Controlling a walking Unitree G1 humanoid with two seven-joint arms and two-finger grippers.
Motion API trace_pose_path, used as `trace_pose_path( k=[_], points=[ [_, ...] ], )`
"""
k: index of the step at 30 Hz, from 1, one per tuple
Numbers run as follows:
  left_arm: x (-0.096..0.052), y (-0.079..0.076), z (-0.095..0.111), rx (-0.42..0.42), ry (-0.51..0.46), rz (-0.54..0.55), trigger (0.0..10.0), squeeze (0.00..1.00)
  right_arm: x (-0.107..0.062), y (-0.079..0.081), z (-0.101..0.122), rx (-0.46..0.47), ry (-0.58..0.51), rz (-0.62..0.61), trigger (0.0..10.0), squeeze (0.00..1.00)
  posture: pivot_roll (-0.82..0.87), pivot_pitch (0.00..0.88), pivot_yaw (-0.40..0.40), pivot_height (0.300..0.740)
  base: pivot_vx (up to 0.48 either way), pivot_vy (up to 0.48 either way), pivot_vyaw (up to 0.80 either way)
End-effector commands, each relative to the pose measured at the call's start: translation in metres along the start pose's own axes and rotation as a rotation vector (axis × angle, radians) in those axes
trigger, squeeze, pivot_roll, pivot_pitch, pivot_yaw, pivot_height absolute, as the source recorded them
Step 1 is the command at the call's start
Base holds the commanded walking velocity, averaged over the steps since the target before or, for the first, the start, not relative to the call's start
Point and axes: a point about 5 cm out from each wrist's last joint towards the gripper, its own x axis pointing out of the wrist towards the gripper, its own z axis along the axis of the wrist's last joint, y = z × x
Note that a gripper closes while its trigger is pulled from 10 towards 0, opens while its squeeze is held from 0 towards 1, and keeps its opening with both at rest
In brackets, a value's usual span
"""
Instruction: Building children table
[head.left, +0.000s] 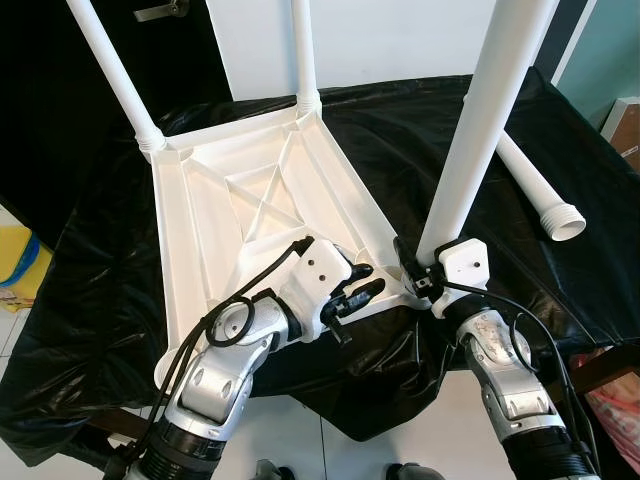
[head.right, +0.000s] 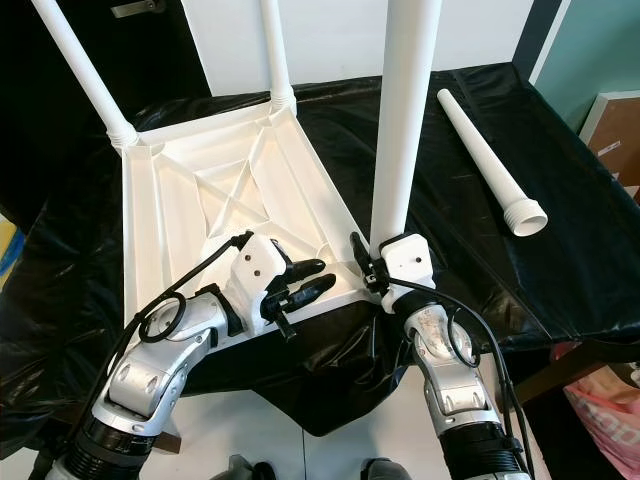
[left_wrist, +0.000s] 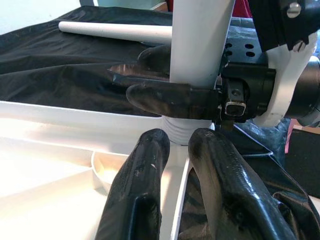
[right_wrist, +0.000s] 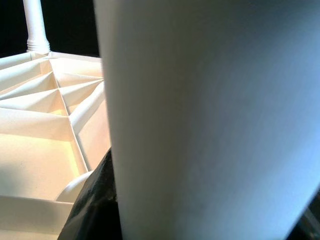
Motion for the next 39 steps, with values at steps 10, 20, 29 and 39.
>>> trace_pose_path(
  k=[10,20,29,39],
  points=[
    [0.0010,0.0000,0.0013,0.004,0.000,0.019,10.0,0.00,-0.0034,0.0043,-0.0056,-0.040,0.043,0.040,10.0,0.00,-0.11,0.129,0.066,0.740,0.000,0.000,0.00],
    [0.0007,-0.0014,0.0012,0.002,-0.002,0.016,10.0,0.00,-0.0029,0.0051,-0.0083,-0.030,0.055,0.055,10.0,0.00,-0.10,0.132,0.064,0.740,0.000,0.000,0.00],
    [-0.0001,-0.0022,0.0000,-0.004,-0.001,0.026,10.0,0.00,-0.0023,0.0025,-0.0099,0.037,0.071,0.032,10.0,0.00,-0.13,0.142,0.053,0.740,0.000,0.000,0.00],
    [0.0012,-0.0018,0.0011,0.001,-0.004,0.017,10.0,0.00,-0.0052,-0.0002,-0.0121,0.074,0.088,0.003,10.0,0.00,-0.14,0.147,0.057,0.740,0.000,0.000,0.00]
  ],
)
